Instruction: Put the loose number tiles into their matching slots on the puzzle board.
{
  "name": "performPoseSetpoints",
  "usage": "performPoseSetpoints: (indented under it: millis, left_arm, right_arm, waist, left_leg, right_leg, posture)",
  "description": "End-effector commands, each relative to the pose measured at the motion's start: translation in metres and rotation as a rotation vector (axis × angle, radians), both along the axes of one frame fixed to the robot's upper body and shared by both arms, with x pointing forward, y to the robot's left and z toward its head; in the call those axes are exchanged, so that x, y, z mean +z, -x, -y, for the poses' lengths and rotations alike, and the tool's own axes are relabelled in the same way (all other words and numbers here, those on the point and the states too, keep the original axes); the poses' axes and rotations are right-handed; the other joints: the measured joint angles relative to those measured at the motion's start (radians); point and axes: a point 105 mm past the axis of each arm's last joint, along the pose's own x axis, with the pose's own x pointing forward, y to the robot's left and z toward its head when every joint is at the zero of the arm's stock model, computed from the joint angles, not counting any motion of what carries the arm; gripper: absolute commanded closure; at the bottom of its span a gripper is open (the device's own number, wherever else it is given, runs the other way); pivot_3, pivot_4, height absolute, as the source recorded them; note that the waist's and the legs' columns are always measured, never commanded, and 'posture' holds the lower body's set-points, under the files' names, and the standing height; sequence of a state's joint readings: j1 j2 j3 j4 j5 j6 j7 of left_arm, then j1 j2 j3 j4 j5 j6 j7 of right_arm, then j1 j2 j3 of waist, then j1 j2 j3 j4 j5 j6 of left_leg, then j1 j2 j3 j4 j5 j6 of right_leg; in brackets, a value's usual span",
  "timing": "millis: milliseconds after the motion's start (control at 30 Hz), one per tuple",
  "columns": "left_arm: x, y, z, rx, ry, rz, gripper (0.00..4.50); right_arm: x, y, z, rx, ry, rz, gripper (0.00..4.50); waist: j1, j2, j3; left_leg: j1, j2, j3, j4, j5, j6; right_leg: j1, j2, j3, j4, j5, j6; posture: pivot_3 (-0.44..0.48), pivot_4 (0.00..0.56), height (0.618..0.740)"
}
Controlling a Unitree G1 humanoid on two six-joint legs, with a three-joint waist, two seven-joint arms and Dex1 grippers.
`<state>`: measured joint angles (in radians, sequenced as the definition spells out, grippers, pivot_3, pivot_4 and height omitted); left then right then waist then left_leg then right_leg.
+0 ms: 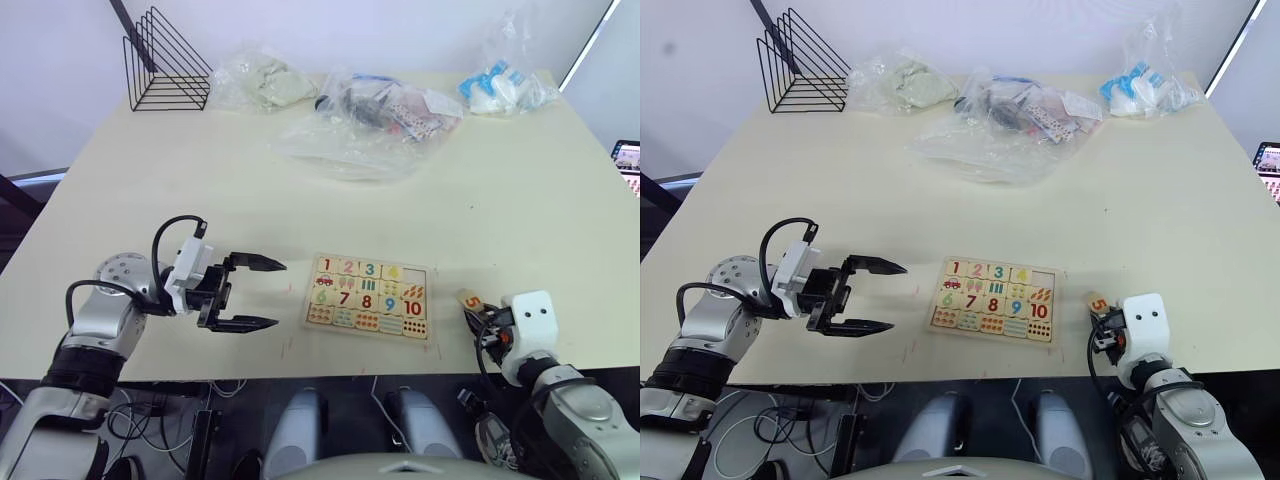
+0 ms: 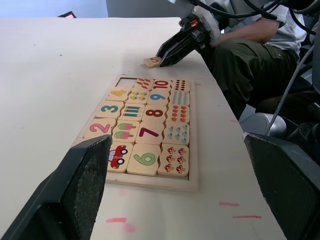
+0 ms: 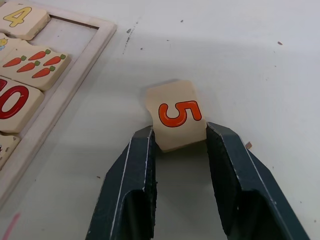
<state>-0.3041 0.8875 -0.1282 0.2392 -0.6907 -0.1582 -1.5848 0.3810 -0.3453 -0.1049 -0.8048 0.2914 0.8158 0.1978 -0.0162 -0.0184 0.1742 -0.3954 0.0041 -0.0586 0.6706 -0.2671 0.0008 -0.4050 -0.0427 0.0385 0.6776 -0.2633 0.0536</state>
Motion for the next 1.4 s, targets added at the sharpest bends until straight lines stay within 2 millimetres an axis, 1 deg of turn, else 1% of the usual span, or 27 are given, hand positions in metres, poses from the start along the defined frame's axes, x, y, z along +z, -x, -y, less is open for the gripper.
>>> performPoseSetpoints:
  millis: [33,133,233,433,500,600,767,867,1033,1400]
  left_arm:
    - [0.004,0.002,-0.001,-0.031,0.002,0.020,0.00]
    - [0.005,0.001,-0.002,-0.027,0.003,0.022,0.00]
    - [0.005,0.001,-0.002,-0.022,0.003,0.022,0.00]
    - [0.006,-0.001,-0.003,-0.018,0.003,0.027,0.00]
    - [0.007,-0.001,-0.002,-0.019,0.005,0.028,0.00]
    - [0.008,0.000,-0.002,-0.017,0.010,0.030,0.00]
    - [0.009,0.002,-0.003,-0.014,0.015,0.031,0.00]
    - [0.011,0.002,-0.004,-0.010,0.015,0.033,0.00]
    - [0.013,0.002,-0.006,0.001,0.017,0.039,0.00]
    - [0.015,0.002,-0.011,0.042,0.025,0.045,0.00]
  right_arm:
    - [0.009,-0.004,0.007,0.057,0.021,0.030,3.59]
    - [0.020,-0.007,0.002,0.182,0.044,0.058,3.59]
    - [0.030,-0.012,0.002,0.293,0.079,0.069,3.59]
    - [0.046,-0.019,0.001,0.475,0.140,0.050,3.59]
    - [0.052,-0.024,-0.001,0.544,0.181,0.035,3.59]
    - [0.060,-0.033,0.000,0.589,0.224,0.023,3.59]
    - [0.074,-0.042,-0.010,0.669,0.235,-0.007,3.59]
    - [0.077,-0.045,-0.015,0.700,0.249,-0.044,3.59]
    - [0.080,-0.059,-0.020,0.695,0.303,-0.092,3.59]
    - [0.083,-0.068,-0.040,0.796,0.359,-0.188,3.59]
  waist:
    - [0.000,0.000,0.000]
    - [-0.001,0.000,0.000]
    - [-0.001,0.000,0.000]
    - [-0.001,0.000,0.000]
    - [-0.001,0.000,0.000]
    - [-0.001,0.000,0.000]
    - [-0.001,0.001,0.001]
    - [-0.001,0.001,0.001]
    - [-0.001,0.001,0.001]
    - [-0.002,0.001,0.001]
  left_leg:
    - [0.000,0.000,0.000,0.000,0.000,0.000]
    - [0.000,0.000,0.000,0.000,0.000,0.000]
    - [0.000,0.000,0.000,0.000,0.000,0.000]
    - [0.000,0.000,0.000,0.000,0.000,0.000]
    - [0.000,0.000,0.000,0.000,0.000,0.000]
    - [0.000,0.000,0.000,0.000,0.000,0.000]
    - [0.000,0.000,0.000,0.000,0.000,0.000]
    - [-0.001,0.000,0.000,0.000,0.000,0.000]
    - [-0.001,0.000,0.000,0.001,0.000,0.000]
    - [-0.002,0.000,0.000,0.000,0.000,0.000]
  right_leg:
    - [0.000,0.000,0.000,0.000,0.000,0.000]
    - [0.000,0.000,0.000,0.000,0.000,0.000]
    - [0.000,0.000,0.000,0.000,0.000,0.000]
    - [0.000,0.000,0.000,0.000,0.000,0.000]
    - [0.000,0.000,0.000,0.000,0.000,0.000]
    - [0.000,0.000,0.000,0.000,0.000,0.000]
    - [0.000,0.000,0.000,0.000,0.000,0.000]
    - [0.000,0.000,0.000,0.000,0.000,0.000]
    - [-0.001,0.000,0.000,0.000,0.000,0.000]
    - [-0.003,0.000,0.001,0.000,0.000,0.000]
  posture:
    - [0.000,0.150,0.740]
    - [0.000,0.150,0.740]
    - [0.000,0.150,0.740]
    - [0.000,0.150,0.740]
    - [0.000,0.150,0.740]
    - [0.000,0.150,0.740]
    - [0.000,0.150,0.740]
    - [0.000,0.150,0.740]
    - [0.000,0.150,0.740]
    - [0.000,0.150,0.740]
